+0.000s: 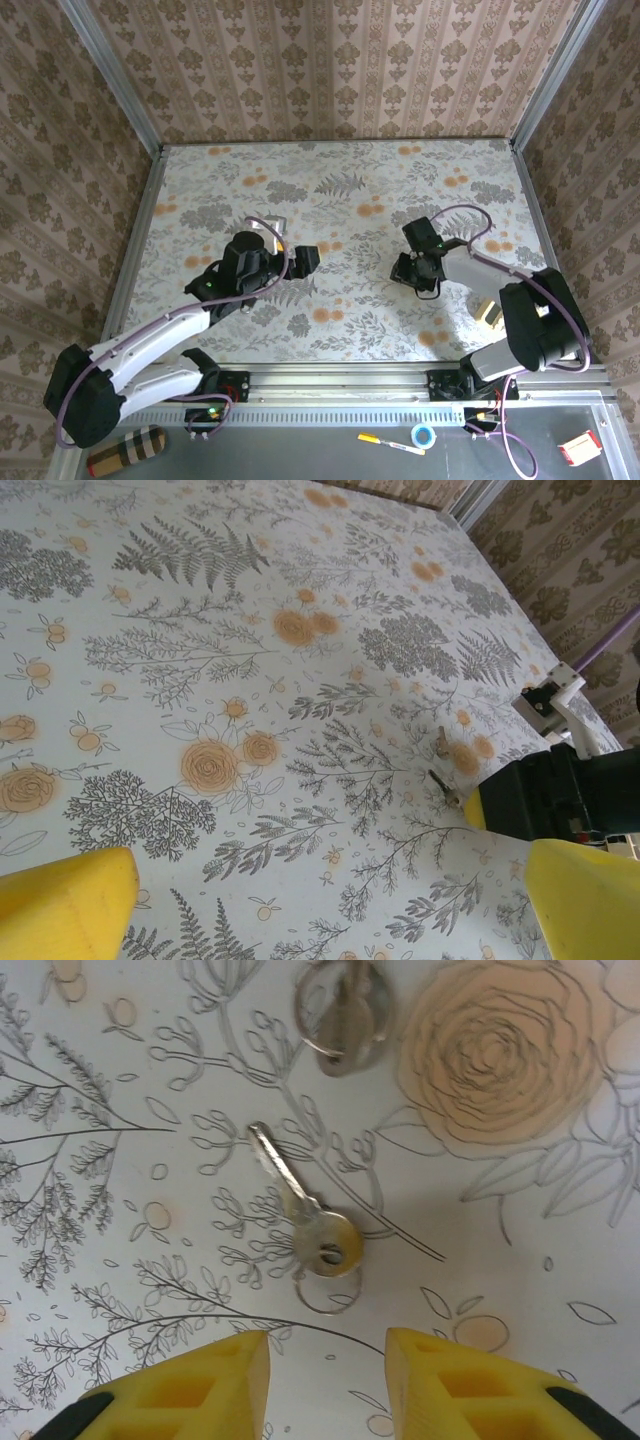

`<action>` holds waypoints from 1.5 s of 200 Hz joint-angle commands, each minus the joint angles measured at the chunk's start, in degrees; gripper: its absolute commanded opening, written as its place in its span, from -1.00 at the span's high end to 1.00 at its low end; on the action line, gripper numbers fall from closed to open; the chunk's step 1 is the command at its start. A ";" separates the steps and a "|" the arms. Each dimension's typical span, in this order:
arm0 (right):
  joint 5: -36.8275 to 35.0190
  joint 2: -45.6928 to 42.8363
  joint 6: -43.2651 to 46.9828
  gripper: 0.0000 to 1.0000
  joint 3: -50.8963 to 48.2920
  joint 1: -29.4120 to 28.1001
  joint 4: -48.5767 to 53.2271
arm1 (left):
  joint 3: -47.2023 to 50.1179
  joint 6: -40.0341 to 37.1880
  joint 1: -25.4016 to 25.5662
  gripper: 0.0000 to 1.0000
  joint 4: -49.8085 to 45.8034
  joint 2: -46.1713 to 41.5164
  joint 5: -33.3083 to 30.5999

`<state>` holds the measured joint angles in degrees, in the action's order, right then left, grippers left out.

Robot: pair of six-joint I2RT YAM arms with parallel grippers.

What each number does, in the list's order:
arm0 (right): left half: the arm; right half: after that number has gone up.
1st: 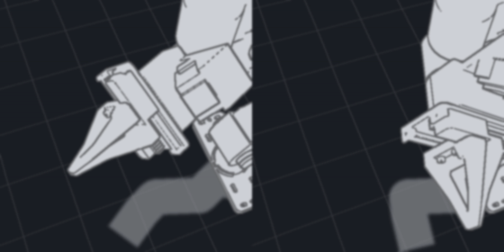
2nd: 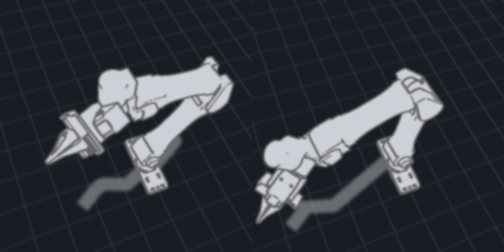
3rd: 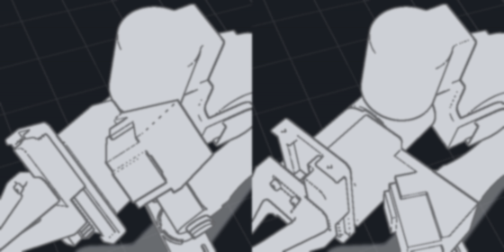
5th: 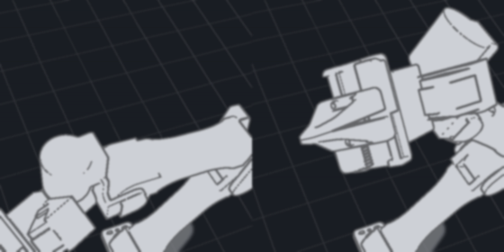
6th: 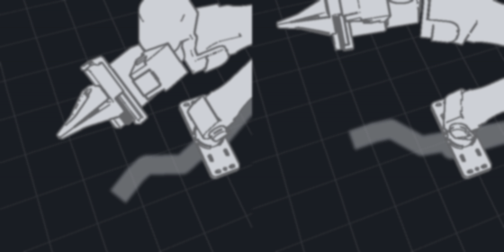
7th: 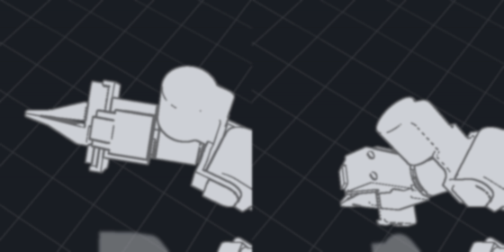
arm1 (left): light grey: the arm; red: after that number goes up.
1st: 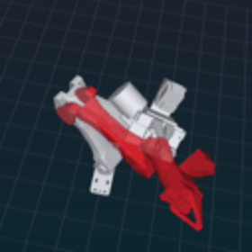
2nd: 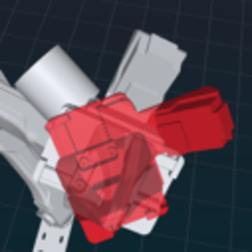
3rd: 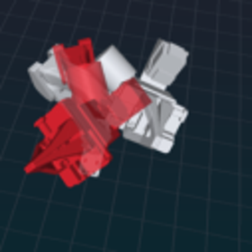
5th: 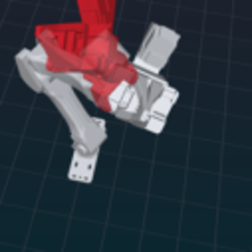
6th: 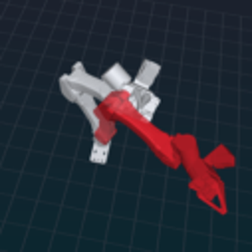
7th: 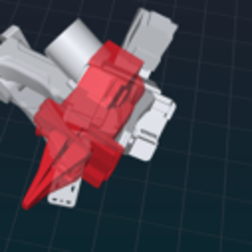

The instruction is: Unlock with the key

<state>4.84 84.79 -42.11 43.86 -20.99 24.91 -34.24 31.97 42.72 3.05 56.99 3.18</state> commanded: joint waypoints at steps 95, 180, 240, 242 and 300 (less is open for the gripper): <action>-17.73 12.38 7.91 0.40 13.47 -8.05 14.76 | 2.16 -0.68 0.13 -1.00 -3.05 -4.22 -2.47; -20.05 16.82 8.47 0.81 14.55 -8.36 15.05 | 2.30 -1.19 0.00 -1.00 -3.30 -3.92 -2.92; -18.42 11.80 10.95 1.00 13.69 -8.71 14.83 | 1.72 2.14 0.61 -1.00 1.30 0.23 0.36; -18.34 11.45 11.05 1.00 13.60 -8.78 14.76 | 1.79 2.40 0.54 -1.00 1.51 0.36 0.52; -13.37 -3.56 16.53 1.00 7.98 -9.81 9.55 | 2.15 15.50 2.58 -0.96 11.19 5.91 4.40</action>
<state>-11.33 87.85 -29.41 54.35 -30.13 37.10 -32.29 39.27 44.21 7.31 60.88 4.80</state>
